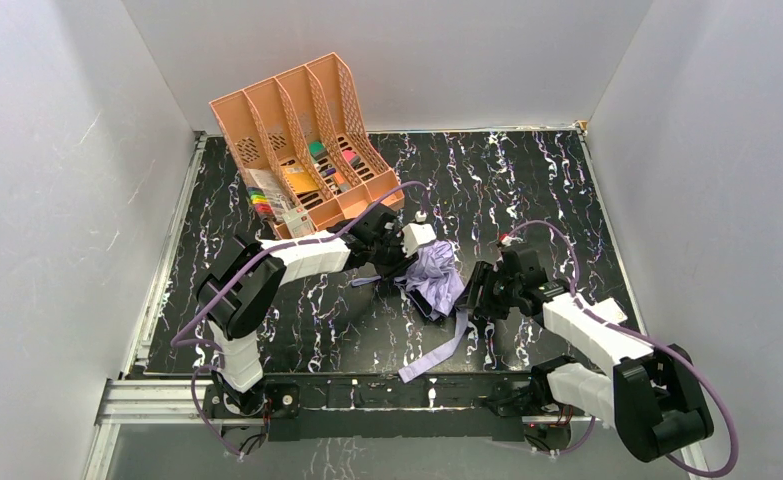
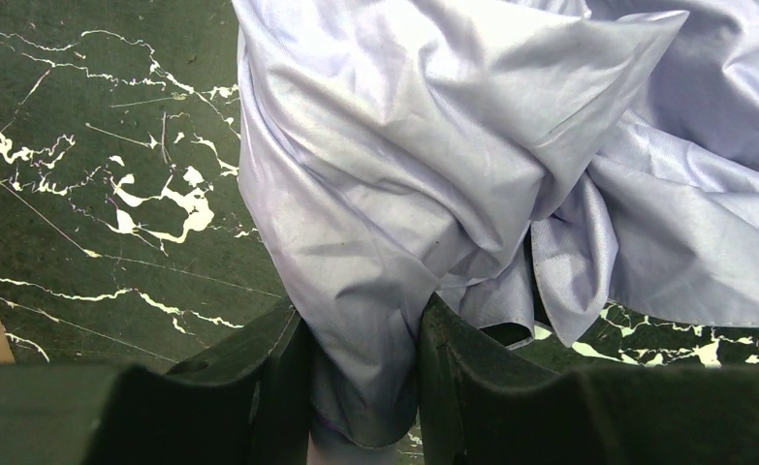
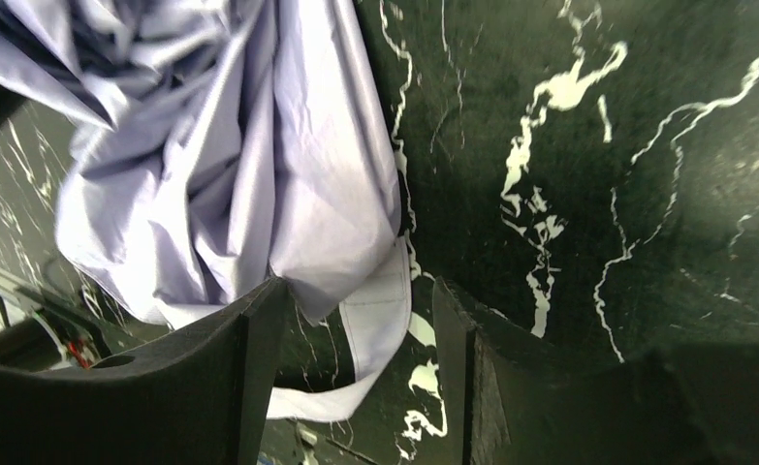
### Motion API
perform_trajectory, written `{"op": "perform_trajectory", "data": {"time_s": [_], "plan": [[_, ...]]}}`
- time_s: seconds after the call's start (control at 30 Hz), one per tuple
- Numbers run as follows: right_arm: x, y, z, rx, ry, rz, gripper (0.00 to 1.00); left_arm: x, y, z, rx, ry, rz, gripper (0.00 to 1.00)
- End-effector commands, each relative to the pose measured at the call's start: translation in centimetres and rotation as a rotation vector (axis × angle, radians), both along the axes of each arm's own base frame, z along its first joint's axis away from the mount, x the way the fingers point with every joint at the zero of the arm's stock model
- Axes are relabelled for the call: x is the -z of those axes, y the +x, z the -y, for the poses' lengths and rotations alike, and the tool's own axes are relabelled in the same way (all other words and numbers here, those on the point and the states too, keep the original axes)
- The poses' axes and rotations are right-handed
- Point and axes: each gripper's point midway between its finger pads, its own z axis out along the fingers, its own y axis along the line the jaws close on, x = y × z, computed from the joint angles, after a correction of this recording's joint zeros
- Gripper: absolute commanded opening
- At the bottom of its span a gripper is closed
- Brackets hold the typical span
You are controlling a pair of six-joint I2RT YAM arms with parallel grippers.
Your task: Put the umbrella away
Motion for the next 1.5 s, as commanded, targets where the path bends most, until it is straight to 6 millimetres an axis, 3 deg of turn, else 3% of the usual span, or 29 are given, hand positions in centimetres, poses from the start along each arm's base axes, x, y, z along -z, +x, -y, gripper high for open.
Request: {"op": "perform_trajectory", "data": {"time_s": [0.0,0.17,0.5,0.8,0.97,1.17,1.47], "plan": [[-2.2,3.5,0.2,0.104,0.016,0.153,0.65,4.7,-1.6,-4.8,-0.039,0.223,-0.080,0.00],[-2.6,4.5,-0.1,0.111,0.025,0.181,0.63,4.8,-1.7,-4.7,-0.035,0.222,-0.084,0.00],[-0.4,3.5,-1.2,0.054,0.054,0.087,0.44,5.1,-1.8,-4.9,-0.034,0.230,-0.086,0.00],[-0.3,2.0,-1.4,0.031,0.088,0.059,0.00,5.3,-0.8,-5.1,-0.095,0.245,-0.098,0.00],[-0.4,-0.4,-1.7,0.040,0.111,0.018,0.00,5.4,0.1,-5.4,-0.148,0.245,-0.123,0.00],[0.1,-3.9,-3.7,-0.003,0.109,-0.050,0.00,5.7,0.8,-5.6,-0.177,0.259,-0.136,0.00],[2.7,-8.1,-4.4,-0.077,0.019,-0.166,0.00,6.2,1.5,-5.9,-0.222,0.297,-0.142,0.00]]}}
